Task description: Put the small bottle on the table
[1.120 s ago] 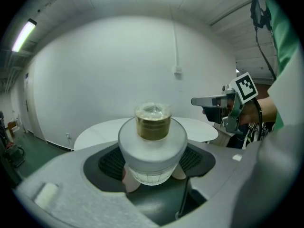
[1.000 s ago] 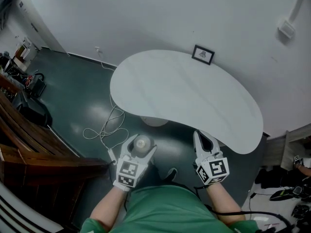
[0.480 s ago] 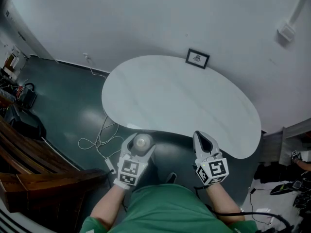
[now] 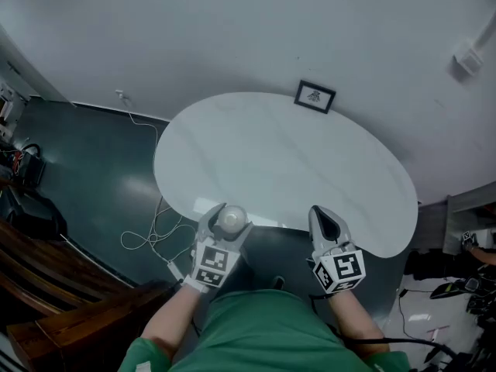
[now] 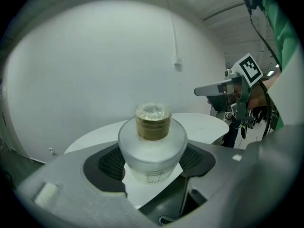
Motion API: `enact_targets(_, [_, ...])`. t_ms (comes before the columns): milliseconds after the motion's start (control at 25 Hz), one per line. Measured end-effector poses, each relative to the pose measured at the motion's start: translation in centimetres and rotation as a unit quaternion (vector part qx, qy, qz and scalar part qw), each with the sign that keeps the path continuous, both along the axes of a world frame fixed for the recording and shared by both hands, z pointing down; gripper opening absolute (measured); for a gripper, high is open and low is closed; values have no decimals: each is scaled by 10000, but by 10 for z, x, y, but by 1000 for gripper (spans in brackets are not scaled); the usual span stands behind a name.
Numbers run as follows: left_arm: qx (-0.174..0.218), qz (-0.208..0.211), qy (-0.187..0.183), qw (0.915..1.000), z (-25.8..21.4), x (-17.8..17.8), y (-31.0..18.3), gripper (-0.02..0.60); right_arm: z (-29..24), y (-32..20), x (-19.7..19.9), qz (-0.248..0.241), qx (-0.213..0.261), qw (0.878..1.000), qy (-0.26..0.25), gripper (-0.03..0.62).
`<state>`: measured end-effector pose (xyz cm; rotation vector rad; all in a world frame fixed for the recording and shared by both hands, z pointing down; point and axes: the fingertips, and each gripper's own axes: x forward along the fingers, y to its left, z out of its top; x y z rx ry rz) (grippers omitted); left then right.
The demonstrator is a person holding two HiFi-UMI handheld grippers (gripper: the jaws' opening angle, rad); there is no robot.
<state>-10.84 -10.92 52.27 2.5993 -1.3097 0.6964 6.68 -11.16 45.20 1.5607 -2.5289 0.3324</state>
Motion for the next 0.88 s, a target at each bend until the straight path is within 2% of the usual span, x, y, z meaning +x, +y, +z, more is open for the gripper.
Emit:
enact_targets(320, [-143, 534, -59, 9985, 28, 6, -33, 342, 6, -21, -14, 283, -126, 9993, 199, 3])
enact_targets(640, [-309, 1101, -18, 9934, 68, 20, -51, 342, 8, -25, -20, 642, -169, 9972, 341, 3])
enact_targets(880, [-481, 1268, -207, 9905, 99, 32, -60, 342, 25, -19, -22, 639, -387, 9966, 344, 3])
